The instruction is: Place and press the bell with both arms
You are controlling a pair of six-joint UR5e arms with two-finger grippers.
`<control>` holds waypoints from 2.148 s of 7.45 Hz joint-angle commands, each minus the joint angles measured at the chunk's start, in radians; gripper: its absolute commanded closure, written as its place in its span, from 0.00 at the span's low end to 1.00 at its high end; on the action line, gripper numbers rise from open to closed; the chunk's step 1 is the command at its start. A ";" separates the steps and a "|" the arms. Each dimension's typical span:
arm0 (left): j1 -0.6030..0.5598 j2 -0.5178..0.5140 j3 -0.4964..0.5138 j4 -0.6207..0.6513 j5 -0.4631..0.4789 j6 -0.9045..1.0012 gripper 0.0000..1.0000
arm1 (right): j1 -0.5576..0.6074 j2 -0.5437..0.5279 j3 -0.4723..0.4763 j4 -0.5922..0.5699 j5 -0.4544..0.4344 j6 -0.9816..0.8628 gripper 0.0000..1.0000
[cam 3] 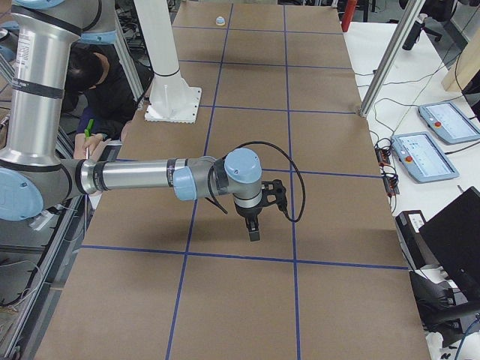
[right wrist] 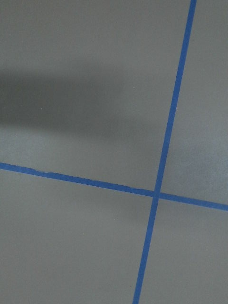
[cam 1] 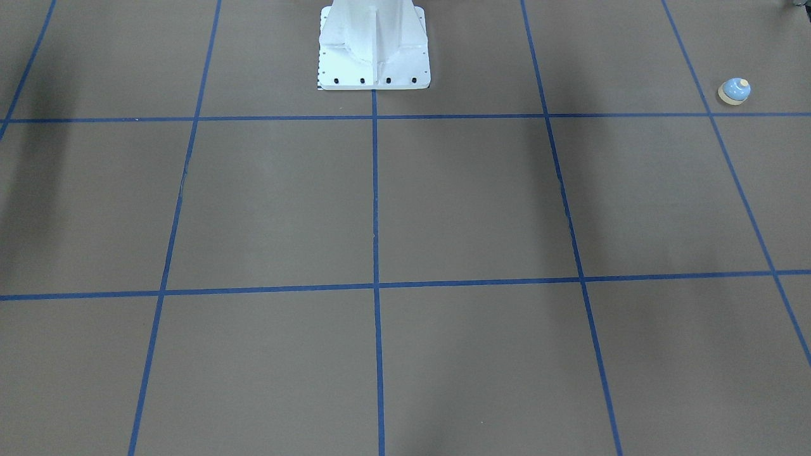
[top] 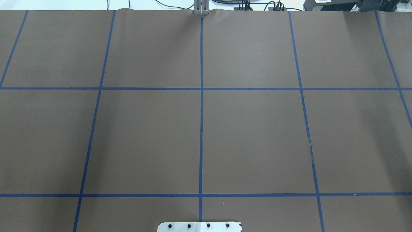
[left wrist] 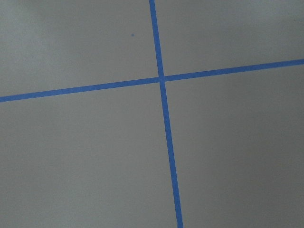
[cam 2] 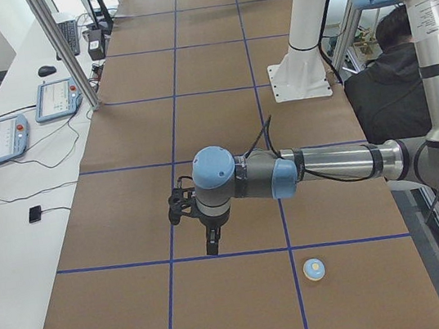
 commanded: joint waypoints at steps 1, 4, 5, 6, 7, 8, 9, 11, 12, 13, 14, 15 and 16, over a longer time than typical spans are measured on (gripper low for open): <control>0.023 -0.003 0.012 -0.029 0.001 0.003 0.00 | -0.002 0.001 0.001 0.061 0.003 0.001 0.00; 0.133 0.030 0.026 -0.029 -0.002 -0.003 0.00 | -0.012 0.002 -0.002 0.111 0.023 0.002 0.00; 0.155 0.026 0.047 -0.027 0.001 -0.003 0.00 | -0.017 0.002 -0.002 0.114 0.051 0.004 0.00; 0.191 0.029 0.098 -0.032 0.004 0.002 0.00 | -0.017 0.002 -0.002 0.116 0.065 0.002 0.00; 0.249 0.036 0.128 -0.030 0.008 0.000 0.00 | -0.017 -0.005 -0.004 0.120 0.060 -0.001 0.00; 0.305 0.046 0.177 -0.039 0.009 0.002 0.00 | -0.017 -0.005 -0.004 0.119 0.054 -0.002 0.00; 0.351 0.076 0.213 -0.082 0.009 0.002 0.00 | -0.017 -0.005 -0.004 0.119 0.057 -0.001 0.00; 0.394 0.162 0.251 -0.172 0.008 0.002 0.00 | -0.017 -0.005 -0.004 0.119 0.059 -0.001 0.00; 0.408 0.190 0.250 -0.176 0.001 0.002 0.00 | -0.017 -0.005 -0.004 0.119 0.059 0.001 0.00; 0.428 0.205 0.250 -0.174 -0.002 0.000 0.00 | -0.017 -0.007 -0.004 0.119 0.060 0.001 0.00; 0.457 0.226 0.250 -0.174 -0.002 -0.001 0.00 | -0.017 -0.008 -0.004 0.119 0.060 0.001 0.00; 0.481 0.240 0.250 -0.173 -0.011 -0.001 0.00 | -0.017 -0.008 -0.004 0.119 0.060 0.001 0.00; 0.510 0.248 0.251 -0.168 -0.029 -0.006 0.00 | -0.017 -0.008 -0.004 0.119 0.060 0.001 0.00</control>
